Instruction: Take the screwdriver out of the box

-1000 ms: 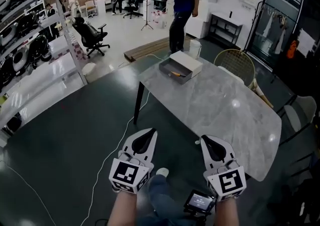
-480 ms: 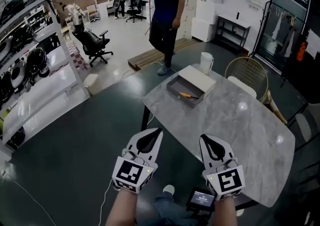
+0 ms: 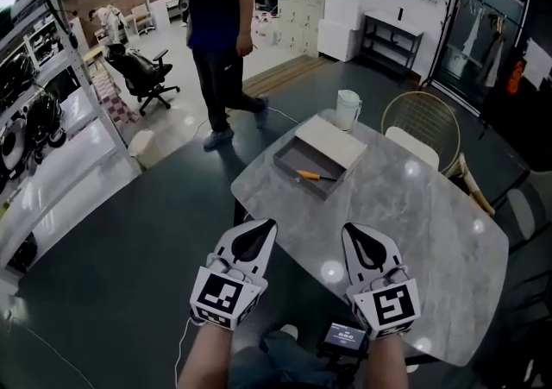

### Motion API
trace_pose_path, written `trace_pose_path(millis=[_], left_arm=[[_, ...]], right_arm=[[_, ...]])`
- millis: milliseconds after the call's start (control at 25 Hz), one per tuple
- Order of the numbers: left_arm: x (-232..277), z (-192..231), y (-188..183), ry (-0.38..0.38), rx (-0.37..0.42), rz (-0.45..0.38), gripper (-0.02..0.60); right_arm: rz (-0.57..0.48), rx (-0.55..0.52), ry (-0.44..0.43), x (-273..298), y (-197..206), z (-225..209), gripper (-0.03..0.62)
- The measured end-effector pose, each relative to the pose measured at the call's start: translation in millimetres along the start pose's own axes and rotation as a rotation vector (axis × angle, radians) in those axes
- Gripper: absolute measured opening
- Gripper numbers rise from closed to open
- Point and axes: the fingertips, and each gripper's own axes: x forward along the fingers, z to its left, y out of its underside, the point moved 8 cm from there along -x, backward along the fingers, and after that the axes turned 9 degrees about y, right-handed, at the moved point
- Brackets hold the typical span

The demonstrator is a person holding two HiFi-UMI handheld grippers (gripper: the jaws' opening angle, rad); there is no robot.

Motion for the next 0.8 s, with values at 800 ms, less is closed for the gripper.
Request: trace_pose_path(millis=[800], left_arm=[[159,53,11,0.225,0.015,0.044,0.012]], right_arm=[[0.048,0.051,0.309,22,52,-94,0.026]])
